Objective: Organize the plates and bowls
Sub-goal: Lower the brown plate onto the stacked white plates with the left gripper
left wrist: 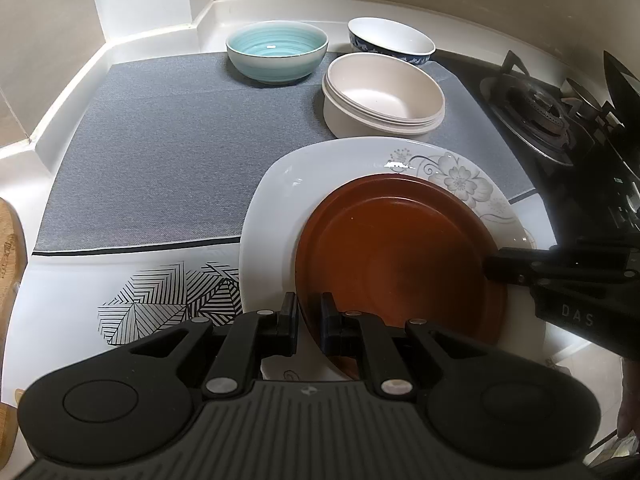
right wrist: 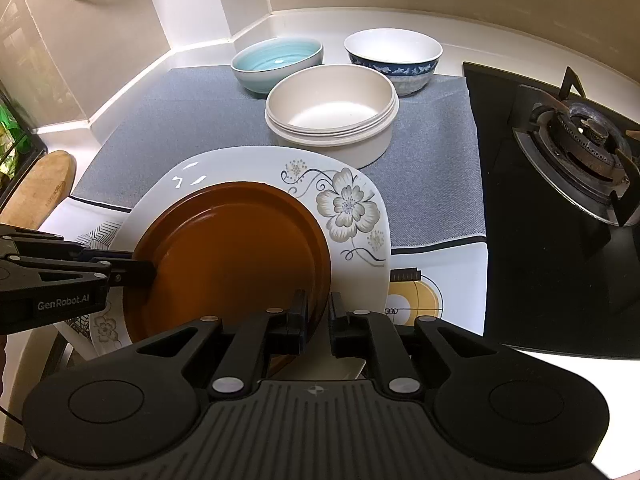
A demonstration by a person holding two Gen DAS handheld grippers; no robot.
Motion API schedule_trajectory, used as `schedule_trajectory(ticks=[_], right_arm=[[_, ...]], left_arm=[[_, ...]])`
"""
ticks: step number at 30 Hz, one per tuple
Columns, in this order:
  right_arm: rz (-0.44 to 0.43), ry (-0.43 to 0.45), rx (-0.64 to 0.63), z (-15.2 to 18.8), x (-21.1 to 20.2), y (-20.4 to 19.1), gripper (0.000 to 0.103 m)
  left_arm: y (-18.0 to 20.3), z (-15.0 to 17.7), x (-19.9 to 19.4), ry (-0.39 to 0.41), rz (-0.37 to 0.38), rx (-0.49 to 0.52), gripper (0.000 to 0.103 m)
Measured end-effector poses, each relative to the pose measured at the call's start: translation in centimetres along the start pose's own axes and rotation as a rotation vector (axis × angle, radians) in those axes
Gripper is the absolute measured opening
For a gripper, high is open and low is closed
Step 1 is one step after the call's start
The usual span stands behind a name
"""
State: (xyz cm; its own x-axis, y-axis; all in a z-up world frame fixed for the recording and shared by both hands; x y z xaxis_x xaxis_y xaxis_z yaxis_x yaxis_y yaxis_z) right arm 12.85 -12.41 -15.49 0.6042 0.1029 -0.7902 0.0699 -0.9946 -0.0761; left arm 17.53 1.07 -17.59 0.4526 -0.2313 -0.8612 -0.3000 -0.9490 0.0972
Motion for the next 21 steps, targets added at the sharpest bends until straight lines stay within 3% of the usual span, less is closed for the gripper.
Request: schedule_trajectory(ticks=[13,21], right_arm=[[0.011,0.01,-0.01,-0.2,-0.2,0.3,0.013],[0.002,0.073,-0.004,-0.9,-1.3,0.5,0.013]], left_arm=[[0.1,-0.1,-0.3,0.017,-0.007,-0.011,0.012],[0.3,-0.2,-1.2,0.052,-0.019,-0.027,0.013]])
Point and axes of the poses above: each gripper's, at about its wrist camera, not at the fingertips, and x roughly the way its jaws point, y to its right, z to its underside, the point moved 8 cm from there along x, roughly the way its jaws point, and after that the axes turned 5 degrees about z, right-handed, at the moved point
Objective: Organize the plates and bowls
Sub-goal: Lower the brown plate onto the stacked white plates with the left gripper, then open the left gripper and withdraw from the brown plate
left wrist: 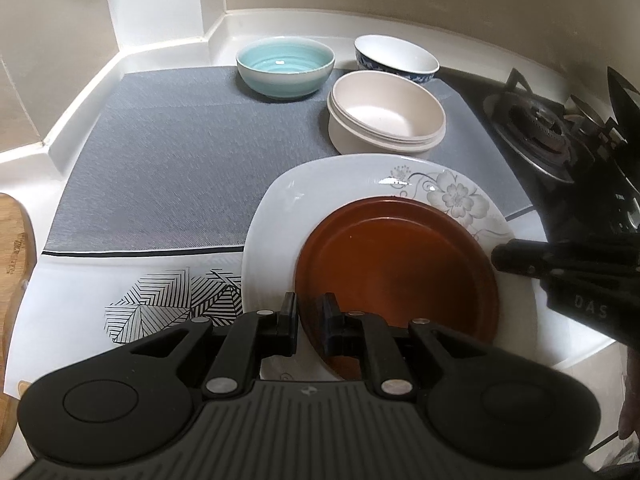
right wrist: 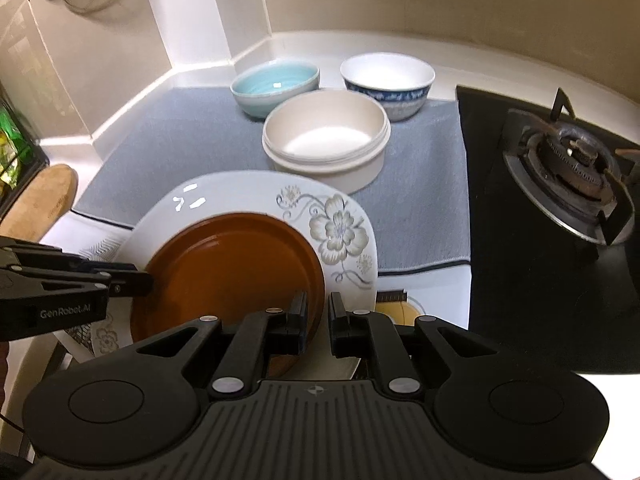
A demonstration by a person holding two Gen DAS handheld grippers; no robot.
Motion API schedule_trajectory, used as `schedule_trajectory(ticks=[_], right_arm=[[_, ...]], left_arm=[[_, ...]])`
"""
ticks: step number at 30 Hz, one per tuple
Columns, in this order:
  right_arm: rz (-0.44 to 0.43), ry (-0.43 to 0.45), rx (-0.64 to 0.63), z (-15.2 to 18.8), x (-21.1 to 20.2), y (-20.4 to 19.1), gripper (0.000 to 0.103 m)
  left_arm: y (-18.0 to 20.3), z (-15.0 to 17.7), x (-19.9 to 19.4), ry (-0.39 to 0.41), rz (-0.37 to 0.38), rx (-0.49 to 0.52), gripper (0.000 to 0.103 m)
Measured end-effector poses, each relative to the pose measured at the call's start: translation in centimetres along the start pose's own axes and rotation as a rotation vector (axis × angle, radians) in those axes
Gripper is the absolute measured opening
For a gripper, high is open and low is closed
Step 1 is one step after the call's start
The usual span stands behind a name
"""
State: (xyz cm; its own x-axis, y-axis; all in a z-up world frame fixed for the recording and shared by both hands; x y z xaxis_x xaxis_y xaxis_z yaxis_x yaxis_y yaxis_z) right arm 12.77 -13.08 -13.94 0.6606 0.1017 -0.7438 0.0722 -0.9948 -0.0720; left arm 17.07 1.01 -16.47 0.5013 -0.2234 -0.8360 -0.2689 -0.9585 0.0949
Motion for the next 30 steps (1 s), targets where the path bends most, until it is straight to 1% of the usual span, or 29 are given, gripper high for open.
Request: schedule_trajectory(ticks=[6,12,18,21,24,30], right_arm=[[-0.019,0.058,0.025,-0.4,-1.1,0.4,0.013],[-0.022,0.107,0.078,-0.5,-2.3,1.8,0.013],[-0.017,0.118,0.131,0.6,-2.9,3.3,0.013],[-0.027,0.12,0.155,1.3,-3.0,3.7,0.013],[-0.04,0.113,0.171,2.0,-2.7,3.9,0.013],[-0.058,0.107,0.193,2.7,-2.6,4.4,0.013]], left_arm=[[0.3,0.3,-1.1,0.033,-0.016,-0.017,0.014],[0.6,1.1,-2.3,0.063,-0.043,-0.047,0.014],[1.2,2.7,-4.0,0.106,-0.066,-0.067,0.013],[1.6,3.7,-4.9,0.131,-0.082,-0.069,0.012],[1.6,4.5,-5.5,0.14,-0.097,-0.08,0.012],[1.5,4.4,-5.9,0.144,-0.111,-0.106,0.012]])
Point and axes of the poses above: each gripper's, at about its wrist camera, not at the fingertips, and x roughly the way its jaws point, y to its right, z to its underside, the point moved 8 cm from there along x, roughly the way its jaws point, and after that the axes turned 5 degrees about z, right-handed, at the moved point
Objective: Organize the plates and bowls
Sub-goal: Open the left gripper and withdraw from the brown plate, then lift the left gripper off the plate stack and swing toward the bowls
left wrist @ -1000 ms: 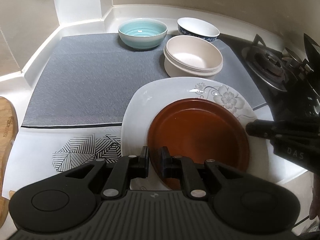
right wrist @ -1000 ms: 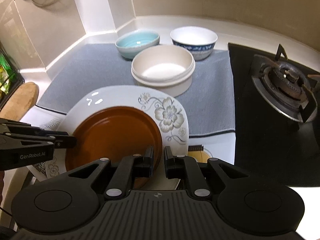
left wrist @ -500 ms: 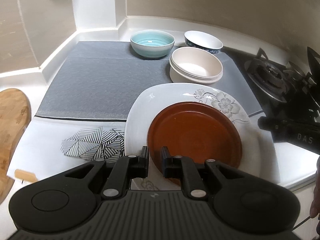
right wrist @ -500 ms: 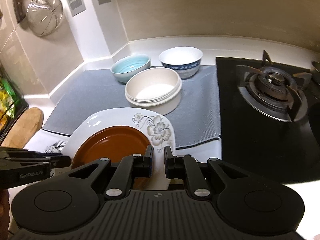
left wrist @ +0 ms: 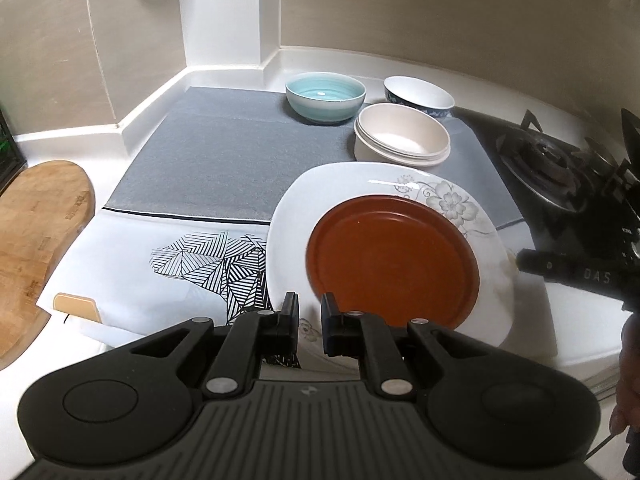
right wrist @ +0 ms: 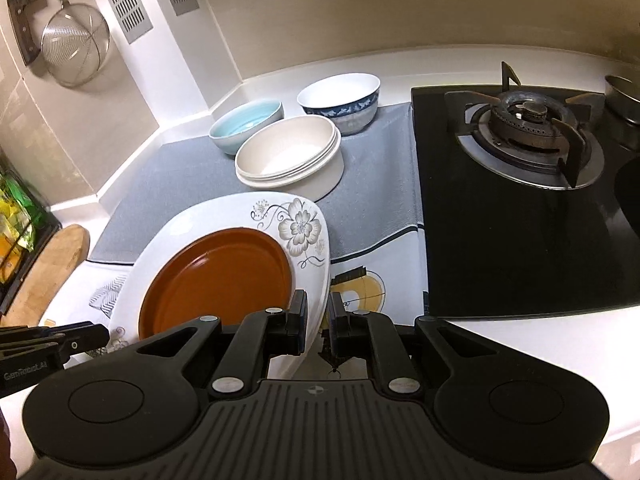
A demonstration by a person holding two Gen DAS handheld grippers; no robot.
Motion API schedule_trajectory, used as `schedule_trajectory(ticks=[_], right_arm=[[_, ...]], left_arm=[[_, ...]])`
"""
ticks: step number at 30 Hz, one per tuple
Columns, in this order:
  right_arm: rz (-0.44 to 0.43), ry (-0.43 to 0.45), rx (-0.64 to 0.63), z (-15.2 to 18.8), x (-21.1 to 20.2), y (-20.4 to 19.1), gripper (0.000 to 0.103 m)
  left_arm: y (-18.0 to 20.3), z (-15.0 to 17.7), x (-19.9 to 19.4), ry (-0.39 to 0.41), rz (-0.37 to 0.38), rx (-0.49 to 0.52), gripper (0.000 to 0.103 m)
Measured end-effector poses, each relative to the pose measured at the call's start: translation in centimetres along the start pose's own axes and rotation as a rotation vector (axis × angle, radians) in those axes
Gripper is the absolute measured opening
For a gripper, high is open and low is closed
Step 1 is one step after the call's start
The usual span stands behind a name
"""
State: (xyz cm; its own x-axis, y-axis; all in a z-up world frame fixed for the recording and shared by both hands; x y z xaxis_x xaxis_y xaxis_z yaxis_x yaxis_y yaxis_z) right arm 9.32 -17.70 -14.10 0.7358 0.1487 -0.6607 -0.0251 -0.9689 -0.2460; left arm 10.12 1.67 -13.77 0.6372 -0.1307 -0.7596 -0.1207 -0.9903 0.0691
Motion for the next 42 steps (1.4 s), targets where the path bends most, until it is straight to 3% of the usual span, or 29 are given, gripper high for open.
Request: schedule_trajectory(ticks=[11,19,36,42], right_arm=[[-0.013,-0.027,0.024,0.9,0.0,0.4,0.013],[0.006,-0.044,0.036,0.4,1.2,0.4,0.013],[0.058,-0.16,0.07,0.5,2.8,-0.5,0.013],[0.069,-0.191,0.089,0.3,3.4,-0.6,0.015]], left_arm=[[-0.6,0.1,-0.3,-0.001,-0.016,-0.029,0.012],[-2.1,-1.5,1.2,0.002,0.014,-0.06,0.013],[-5.4,-2.9,6.5,-0.113,0.179,-0.115,0.015],[-5.6,-2.8,7.3,-0.118,0.248,-0.102,0.016]])
Point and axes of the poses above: each gripper's, at about its wrist camera, not at the fingertips, and x roughly the way its jaws point, y to its right, z to its underside, the point moved 8 cm from there along x, roughly the way its jaws point, and after that the axes turned 5 degrees about z, right-handed, at the moved point
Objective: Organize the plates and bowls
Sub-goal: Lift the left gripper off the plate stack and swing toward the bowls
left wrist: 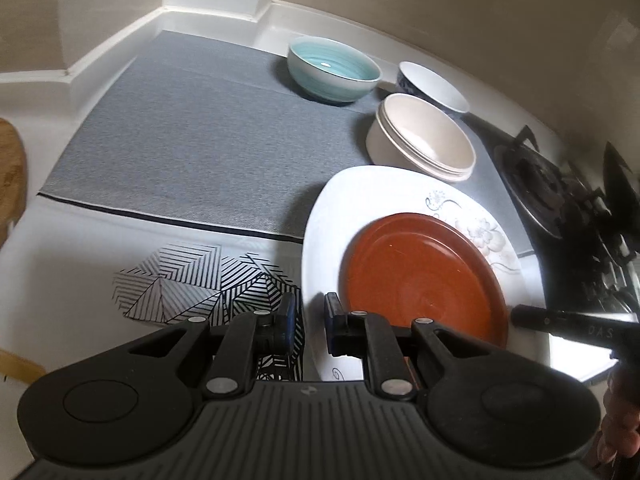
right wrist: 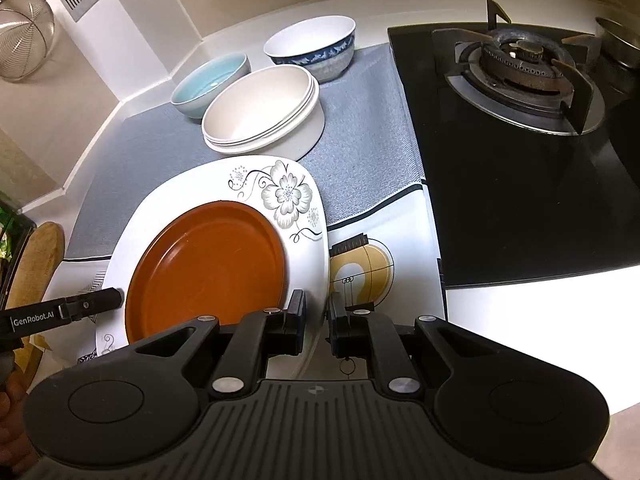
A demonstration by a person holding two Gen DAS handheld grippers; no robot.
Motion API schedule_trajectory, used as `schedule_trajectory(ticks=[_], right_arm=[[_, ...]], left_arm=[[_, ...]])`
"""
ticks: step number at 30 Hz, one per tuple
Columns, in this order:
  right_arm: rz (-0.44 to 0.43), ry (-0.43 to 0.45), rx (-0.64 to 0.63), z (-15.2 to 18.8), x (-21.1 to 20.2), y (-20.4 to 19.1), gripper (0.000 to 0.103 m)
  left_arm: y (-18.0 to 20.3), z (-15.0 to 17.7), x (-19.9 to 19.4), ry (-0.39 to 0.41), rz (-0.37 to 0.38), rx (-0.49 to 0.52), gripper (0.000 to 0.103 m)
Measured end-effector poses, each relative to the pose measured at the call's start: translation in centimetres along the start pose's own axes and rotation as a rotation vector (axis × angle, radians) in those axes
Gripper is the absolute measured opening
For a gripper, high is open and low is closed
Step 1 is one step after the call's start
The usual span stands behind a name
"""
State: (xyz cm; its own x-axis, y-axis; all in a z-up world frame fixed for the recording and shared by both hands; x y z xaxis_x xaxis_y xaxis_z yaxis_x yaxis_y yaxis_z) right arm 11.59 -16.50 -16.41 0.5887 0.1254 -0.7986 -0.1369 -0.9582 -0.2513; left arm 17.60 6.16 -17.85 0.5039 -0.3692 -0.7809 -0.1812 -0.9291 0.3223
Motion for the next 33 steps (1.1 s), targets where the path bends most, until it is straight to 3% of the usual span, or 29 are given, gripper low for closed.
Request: schedule_trajectory(ticks=[7,14,27,33], right_arm=[[0.001,-0.034,0.026,-0.2,0.3,-0.1,0.017],[0.009,-0.068,-0.016,-0.2,1.4,-0.9,0.028],[0.015,-0.036,0.044,-0.1,1.4,-0.6,0.027],[0.043,-0.019,0.058,0.5,1.1,-1.9,0.026]], left_arm=[[-0.9,-0.3,0.5,-0.024,0.086,-0.023,0.016],[-1.3,-0.5,0.7,-0.038,0.15,-0.004,0.017],[-1.4,-0.7,1.0,-0.068,0.229,0.085,0.015],[-3.6,-1.2,0.4,-0.062,0.23,0.062,0.014]])
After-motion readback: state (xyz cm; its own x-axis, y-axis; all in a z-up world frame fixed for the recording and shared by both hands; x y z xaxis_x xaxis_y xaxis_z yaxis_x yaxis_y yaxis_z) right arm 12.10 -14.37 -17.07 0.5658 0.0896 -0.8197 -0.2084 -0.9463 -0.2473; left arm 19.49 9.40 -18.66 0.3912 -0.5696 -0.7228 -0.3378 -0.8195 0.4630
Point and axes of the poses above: each gripper's, at about its wrist camera, not at the fingertips, and x roughly the way its jaws point, y to its right, z to its underside, the point moved 8 cm from there along x, roughly the way its jaws point, and after that the axes turned 5 degrees about z, right-handed, at the moved point
